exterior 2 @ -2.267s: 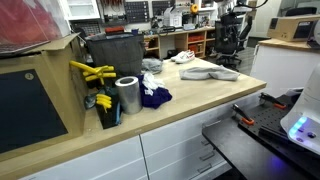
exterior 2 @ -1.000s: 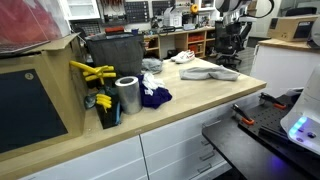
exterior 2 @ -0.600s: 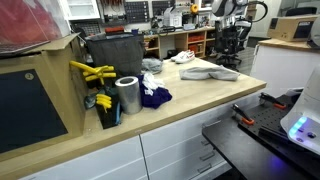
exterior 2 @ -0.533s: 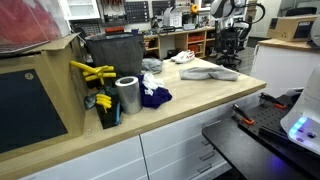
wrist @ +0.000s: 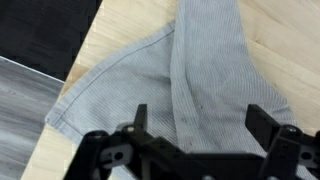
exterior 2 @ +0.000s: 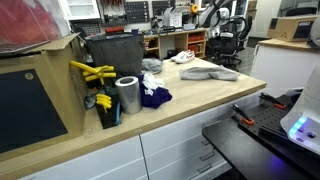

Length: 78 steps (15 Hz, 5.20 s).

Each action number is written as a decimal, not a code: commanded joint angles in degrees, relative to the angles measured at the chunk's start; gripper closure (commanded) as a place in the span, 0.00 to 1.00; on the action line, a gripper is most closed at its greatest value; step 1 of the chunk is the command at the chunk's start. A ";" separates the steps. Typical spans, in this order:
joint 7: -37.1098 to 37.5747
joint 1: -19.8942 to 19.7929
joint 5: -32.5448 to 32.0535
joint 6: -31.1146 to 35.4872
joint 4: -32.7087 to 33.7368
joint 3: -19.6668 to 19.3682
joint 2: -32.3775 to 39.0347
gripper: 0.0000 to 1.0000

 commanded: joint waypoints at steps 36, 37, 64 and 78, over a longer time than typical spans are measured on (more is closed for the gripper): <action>-7.98 6.69 -6.08 -5.54 -8.59 4.40 -6.42 0.99; -8.14 7.13 -6.59 -4.53 -10.94 4.56 -7.93 0.99; -14.91 7.56 1.33 -2.58 -30.22 2.52 -20.65 0.00; -6.59 5.97 4.15 -3.32 -2.11 4.49 4.00 0.00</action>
